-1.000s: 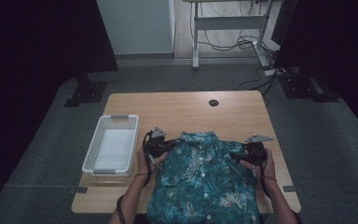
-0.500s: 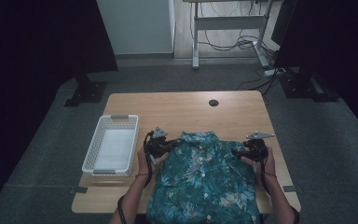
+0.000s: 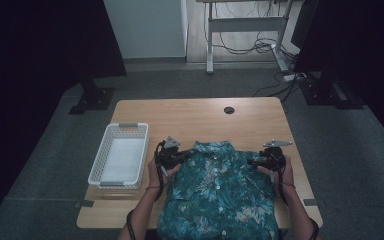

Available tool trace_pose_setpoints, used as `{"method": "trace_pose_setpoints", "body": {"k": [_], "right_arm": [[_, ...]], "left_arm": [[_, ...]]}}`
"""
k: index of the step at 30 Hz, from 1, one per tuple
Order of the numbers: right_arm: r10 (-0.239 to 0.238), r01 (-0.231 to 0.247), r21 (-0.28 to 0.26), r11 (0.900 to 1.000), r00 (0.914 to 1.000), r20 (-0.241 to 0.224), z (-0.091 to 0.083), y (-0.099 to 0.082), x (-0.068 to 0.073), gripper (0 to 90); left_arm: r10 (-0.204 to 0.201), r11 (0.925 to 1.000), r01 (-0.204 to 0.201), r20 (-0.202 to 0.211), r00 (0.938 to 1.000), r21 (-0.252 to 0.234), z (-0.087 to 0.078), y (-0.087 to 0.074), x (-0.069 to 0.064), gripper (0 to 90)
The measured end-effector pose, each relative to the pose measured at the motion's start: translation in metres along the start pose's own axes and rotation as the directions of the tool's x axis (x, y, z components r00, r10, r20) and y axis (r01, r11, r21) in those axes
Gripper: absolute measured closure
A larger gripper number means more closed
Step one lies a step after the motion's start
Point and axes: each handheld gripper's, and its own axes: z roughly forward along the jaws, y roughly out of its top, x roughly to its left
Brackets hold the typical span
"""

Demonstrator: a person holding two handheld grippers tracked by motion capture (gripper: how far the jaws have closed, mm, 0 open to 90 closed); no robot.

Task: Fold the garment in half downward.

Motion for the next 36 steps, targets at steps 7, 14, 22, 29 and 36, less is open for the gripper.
{"method": "trace_pose_setpoints", "body": {"k": [7,14,22,29,36], "right_arm": [[0.010,-0.010,0.001,0.9999,0.9999,0.003,0.002,-0.002,-0.003,24.7],[0.009,-0.009,-0.001,1.0000,1.0000,-0.001,0.006,-0.002,-0.003,24.1],[-0.010,0.010,0.000,1.0000,1.0000,0.000,0.008,-0.002,0.001,24.1],[-0.029,0.029,0.003,0.9996,0.9996,0.005,0.010,-0.001,0.005,24.7],[-0.050,0.050,0.002,0.9988,0.9987,0.011,0.011,-0.001,0.008,28.5]], "left_arm": [[0.000,1.0000,0.000,0.002,1.0000,0.000,0.000,0.000,-0.001,84.6],[-0.002,1.0000,0.002,0.001,1.0000,0.001,0.000,-0.001,-0.001,84.5],[-0.004,1.0000,0.004,0.001,1.0000,0.003,0.000,-0.003,-0.001,84.4],[-0.010,0.9999,0.010,0.001,1.0000,0.003,0.000,-0.005,0.000,84.4],[-0.012,0.9999,0.012,-0.001,0.9999,0.002,0.000,-0.005,0.000,84.4]]}}
